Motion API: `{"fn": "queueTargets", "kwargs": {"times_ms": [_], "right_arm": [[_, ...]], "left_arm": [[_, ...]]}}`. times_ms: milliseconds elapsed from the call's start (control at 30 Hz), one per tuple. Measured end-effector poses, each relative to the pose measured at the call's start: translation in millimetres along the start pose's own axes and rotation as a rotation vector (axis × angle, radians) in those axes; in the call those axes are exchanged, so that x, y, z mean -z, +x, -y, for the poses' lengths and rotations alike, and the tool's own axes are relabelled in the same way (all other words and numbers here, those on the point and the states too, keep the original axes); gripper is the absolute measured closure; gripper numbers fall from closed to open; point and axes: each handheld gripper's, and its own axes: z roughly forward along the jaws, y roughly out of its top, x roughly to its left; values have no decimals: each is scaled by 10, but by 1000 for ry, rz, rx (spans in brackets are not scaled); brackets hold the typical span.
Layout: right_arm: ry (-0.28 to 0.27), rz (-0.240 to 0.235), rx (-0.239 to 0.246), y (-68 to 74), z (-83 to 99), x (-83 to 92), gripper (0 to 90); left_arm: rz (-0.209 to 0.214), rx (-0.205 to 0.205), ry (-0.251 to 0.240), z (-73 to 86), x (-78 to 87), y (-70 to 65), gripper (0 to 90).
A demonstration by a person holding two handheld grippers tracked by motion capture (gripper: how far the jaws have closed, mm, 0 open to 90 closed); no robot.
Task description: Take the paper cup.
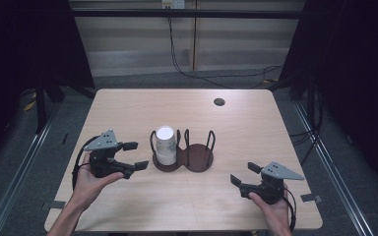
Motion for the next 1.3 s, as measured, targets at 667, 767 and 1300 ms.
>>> {"fn": "queueTargets", "kwargs": {"times_ms": [667, 767, 1300], "right_arm": [[21, -21, 3, 9, 1, -25, 180], [24, -23, 3, 11, -1, -18, 180], [56, -39, 10, 23, 5, -38, 180]], "left_arm": [[30, -50, 81, -408, -189, 99, 262], [22, -52, 108, -447, -241, 141, 260], [-5, -70, 230, -641, -485, 303, 224]]}}
